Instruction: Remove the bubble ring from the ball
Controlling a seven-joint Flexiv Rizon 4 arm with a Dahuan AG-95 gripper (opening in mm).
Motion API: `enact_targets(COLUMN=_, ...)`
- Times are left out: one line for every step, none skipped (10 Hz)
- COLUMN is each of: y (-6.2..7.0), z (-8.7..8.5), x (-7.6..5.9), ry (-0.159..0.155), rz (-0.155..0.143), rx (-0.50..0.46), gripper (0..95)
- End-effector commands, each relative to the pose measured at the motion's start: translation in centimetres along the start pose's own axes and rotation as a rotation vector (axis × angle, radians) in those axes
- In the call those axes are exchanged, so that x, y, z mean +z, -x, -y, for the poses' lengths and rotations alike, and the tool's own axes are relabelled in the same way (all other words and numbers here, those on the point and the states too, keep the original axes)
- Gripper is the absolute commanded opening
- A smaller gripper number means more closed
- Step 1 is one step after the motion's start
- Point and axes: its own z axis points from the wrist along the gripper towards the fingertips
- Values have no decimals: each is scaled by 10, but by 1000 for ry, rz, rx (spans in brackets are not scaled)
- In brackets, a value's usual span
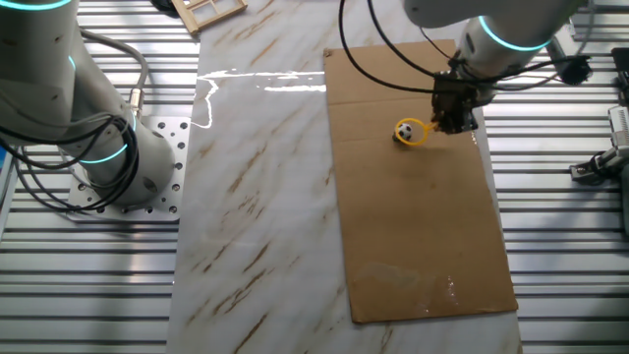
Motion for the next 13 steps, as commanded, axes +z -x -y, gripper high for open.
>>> enact_targets(y=-6, z=16, x=-2, ry=1, rz=2, rx=-41, gripper=0)
enact_targets(y=-11, z=29, x=-4, ry=3, rz=0, rx=-69, gripper=0)
enact_targets(y=-14, z=34, x=-4, ry=3, rz=0, rx=-82, gripper=0)
enact_targets(y=-20, z=45, x=-6, ry=1, rz=-2, rx=-113, gripper=0)
enact_targets(y=-27, z=56, x=-6, ry=0, rz=-7, rx=-138, gripper=0)
enact_targets(y=-29, z=58, x=-7, ry=-1, rz=-8, rx=-146, gripper=0)
enact_targets(y=-29, z=58, x=-7, ry=-3, rz=-9, rx=-154, gripper=0)
enact_targets(y=-29, z=58, x=-7, ry=-3, rz=-9, rx=-154, gripper=0)
enact_targets(y=-29, z=58, x=-7, ry=-7, rz=-6, rx=-133, gripper=0)
enact_targets(y=-29, z=58, x=-7, ry=-12, rz=-1, rx=-75, gripper=0)
enact_targets(y=-29, z=58, x=-7, ry=-15, rz=1, rx=-59, gripper=0)
enact_targets(y=-29, z=58, x=-7, ry=-20, rz=17, rx=-17, gripper=0)
enact_targets(y=-29, z=58, x=-7, ry=-16, rz=23, rx=1, gripper=0)
